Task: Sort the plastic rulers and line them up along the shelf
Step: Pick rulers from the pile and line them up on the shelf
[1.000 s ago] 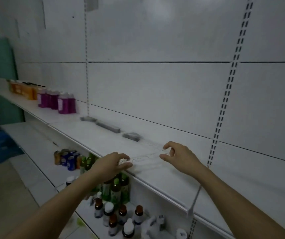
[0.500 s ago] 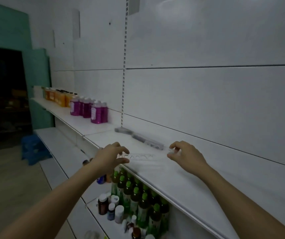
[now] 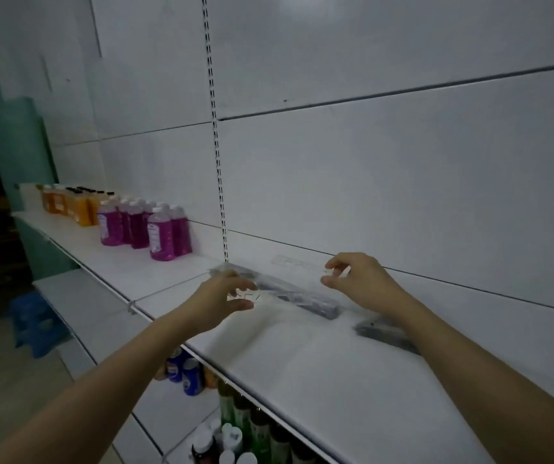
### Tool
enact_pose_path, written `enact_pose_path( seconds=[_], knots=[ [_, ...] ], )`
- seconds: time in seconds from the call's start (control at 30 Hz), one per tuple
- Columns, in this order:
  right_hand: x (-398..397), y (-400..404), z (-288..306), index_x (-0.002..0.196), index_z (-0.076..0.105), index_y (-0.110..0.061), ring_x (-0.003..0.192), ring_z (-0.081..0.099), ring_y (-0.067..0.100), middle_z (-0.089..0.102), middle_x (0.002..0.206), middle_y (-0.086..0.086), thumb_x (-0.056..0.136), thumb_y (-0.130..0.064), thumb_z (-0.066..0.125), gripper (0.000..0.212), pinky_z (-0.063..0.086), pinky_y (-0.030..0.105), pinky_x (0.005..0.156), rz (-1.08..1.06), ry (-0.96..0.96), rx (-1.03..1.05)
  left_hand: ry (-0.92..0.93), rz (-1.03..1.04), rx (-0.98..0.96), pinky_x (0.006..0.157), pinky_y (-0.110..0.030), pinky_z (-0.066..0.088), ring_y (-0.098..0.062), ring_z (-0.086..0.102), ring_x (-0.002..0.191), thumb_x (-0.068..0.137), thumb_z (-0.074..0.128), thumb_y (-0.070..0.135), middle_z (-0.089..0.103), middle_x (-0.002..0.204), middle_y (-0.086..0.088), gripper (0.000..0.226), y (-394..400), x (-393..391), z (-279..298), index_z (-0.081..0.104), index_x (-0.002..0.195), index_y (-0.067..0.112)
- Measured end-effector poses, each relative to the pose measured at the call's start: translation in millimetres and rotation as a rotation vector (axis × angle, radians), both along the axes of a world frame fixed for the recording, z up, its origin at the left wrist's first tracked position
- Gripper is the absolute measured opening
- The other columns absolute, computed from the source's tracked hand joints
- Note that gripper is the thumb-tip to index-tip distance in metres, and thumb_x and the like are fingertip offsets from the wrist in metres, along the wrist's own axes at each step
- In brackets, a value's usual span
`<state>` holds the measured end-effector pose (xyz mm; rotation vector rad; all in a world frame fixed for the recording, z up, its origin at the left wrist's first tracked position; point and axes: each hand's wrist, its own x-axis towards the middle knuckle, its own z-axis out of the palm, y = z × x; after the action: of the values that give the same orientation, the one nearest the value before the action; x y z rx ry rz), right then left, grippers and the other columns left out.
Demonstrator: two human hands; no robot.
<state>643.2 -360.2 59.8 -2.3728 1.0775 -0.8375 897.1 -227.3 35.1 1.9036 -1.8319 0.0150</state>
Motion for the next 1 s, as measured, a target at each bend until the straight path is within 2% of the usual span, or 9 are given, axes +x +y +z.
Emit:
enact_pose_path(
  seconds=[0.1, 0.2, 0.37, 0.6, 0.7, 0.9, 1.0],
  knots=[
    [0.2, -16.4, 2.7, 0.105, 0.067, -0.026, 0.077, 0.059, 0.006, 0.063, 0.097, -0.013, 0.085, -0.043, 0.068, 0.026, 0.042, 0.020, 0.065, -0.044, -0.033, 0.004, 0.027, -0.069, 0.000, 0.085, -0.022, 0.045, -0.006, 0.055, 0.091, 0.087, 0.069, 0.027, 0.051, 0.109, 0.008, 0.030, -33.4, 9.2, -2.7, 0.065, 0.116, 0.023],
    [-0.1, -25.5, 2.3, 0.102, 0.068, -0.027, 0.077, 0.058, 0.004, 0.064, 0.095, -0.013, 0.085, -0.042, 0.069, 0.023, 0.042, 0.018, 0.064, -0.090, -0.052, 0.025, 0.020, -0.141, 0.020, 0.085, -0.020, 0.046, -0.009, 0.056, 0.094, 0.088, 0.067, 0.030, 0.054, 0.109, 0.004, 0.031, -69.5, 14.8, -2.5, 0.064, 0.119, 0.023],
    [-0.2, -25.9, -6.5, 0.104, 0.069, -0.026, 0.076, 0.057, 0.002, 0.065, 0.095, -0.009, 0.086, -0.038, 0.068, 0.021, 0.042, 0.015, 0.068, -0.171, -0.072, 0.086, 0.038, -0.312, 0.057, 0.074, -0.004, 0.036, -0.007, 0.052, 0.097, 0.090, 0.065, 0.030, 0.053, 0.110, 0.005, 0.033, -125.3, 20.3, -9.8, 0.063, 0.122, 0.024],
    [18.5, -20.4, -11.8, 0.103, 0.071, -0.027, 0.078, 0.059, 0.002, 0.067, 0.092, -0.010, 0.087, -0.038, 0.068, 0.020, 0.045, 0.017, 0.072, -0.318, -0.046, 0.101, -0.033, -0.524, 0.107, 0.091, -0.018, 0.037, -0.013, 0.053, 0.108, 0.090, 0.064, 0.031, 0.056, 0.119, 0.003, 0.037, -175.9, 35.1, -22.1, 0.061, 0.126, 0.022],
    [32.3, -15.6, -13.9, 0.102, 0.071, -0.026, 0.077, 0.061, 0.003, 0.069, 0.090, -0.009, 0.087, -0.037, 0.068, 0.019, 0.048, 0.019, 0.076, -0.373, -0.063, 0.113, -0.062, -0.596, 0.121, 0.093, -0.018, 0.037, -0.014, 0.053, 0.111, 0.091, 0.063, 0.030, 0.057, 0.120, 0.003, 0.036, -192.7, 42.4, -26.7, 0.062, 0.126, 0.021],
    [50.7, -8.4, -17.0, 0.101, 0.071, -0.027, 0.078, 0.061, 0.005, 0.068, 0.090, -0.012, 0.085, -0.038, 0.069, 0.019, 0.047, 0.019, 0.072, -0.476, -0.012, 0.086, -0.100, -0.712, 0.149, 0.093, -0.021, 0.041, -0.013, 0.054, 0.104, 0.090, 0.064, 0.035, 0.059, 0.120, 0.001, 0.035, -210.6, 53.8, -37.7, 0.062, 0.123, 0.024],
    [57.6, -7.9, -17.7, 0.102, 0.071, -0.026, 0.078, 0.061, 0.004, 0.068, 0.091, -0.011, 0.086, -0.038, 0.068, 0.021, 0.047, 0.019, 0.074, -0.485, 0.000, 0.069, -0.066, -0.707, 0.132, 0.098, -0.023, 0.037, -0.014, 0.050, 0.114, 0.089, 0.064, 0.039, 0.055, 0.125, 0.003, 0.042, -206.4, 59.4, -39.6, 0.059, 0.127, 0.023]
  ],
)
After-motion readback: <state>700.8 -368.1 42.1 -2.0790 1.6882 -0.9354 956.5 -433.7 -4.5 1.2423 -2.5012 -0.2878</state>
